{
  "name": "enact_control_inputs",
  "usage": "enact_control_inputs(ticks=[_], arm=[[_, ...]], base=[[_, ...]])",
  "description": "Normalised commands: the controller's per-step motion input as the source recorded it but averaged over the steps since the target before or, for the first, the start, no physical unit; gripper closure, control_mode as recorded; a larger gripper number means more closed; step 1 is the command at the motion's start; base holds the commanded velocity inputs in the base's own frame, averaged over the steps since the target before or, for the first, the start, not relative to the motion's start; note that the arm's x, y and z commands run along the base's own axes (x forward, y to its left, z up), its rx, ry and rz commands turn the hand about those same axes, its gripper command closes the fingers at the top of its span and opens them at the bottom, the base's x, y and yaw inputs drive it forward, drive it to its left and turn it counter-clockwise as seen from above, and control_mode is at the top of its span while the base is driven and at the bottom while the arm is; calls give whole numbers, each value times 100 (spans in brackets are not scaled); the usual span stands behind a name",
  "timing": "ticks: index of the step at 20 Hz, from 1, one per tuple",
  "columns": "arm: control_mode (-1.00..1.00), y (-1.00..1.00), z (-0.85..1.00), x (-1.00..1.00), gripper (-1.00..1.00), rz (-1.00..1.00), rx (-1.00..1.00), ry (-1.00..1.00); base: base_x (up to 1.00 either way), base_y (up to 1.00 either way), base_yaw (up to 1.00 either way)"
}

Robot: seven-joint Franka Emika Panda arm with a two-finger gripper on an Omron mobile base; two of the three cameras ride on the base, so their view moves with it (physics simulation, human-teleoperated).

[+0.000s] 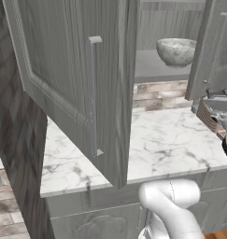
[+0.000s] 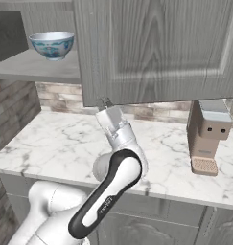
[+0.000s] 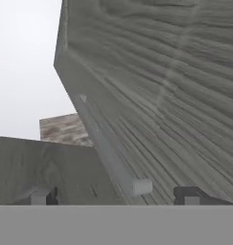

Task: Open the cabinet. Pick the bowls from the counter and place them in the cabinet. Then close the cabinet.

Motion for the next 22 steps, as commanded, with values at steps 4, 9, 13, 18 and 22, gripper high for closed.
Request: enact_control_inputs(ticks=[4,9,13,18,22], arm=[[-100,8,53,68,-100,-20,1,-5],[-100,0,76,35,-100,-18,7,5],[-100,-7,73,48,-100,-17,8,14],[-100,-24,60,58,-100,-15,13,23],[-100,-40,54,65,-100,-11,19,29]], base=[[0,0,0],[0,0,0],[0,0,0],[0,0,0],[0,0,0]])
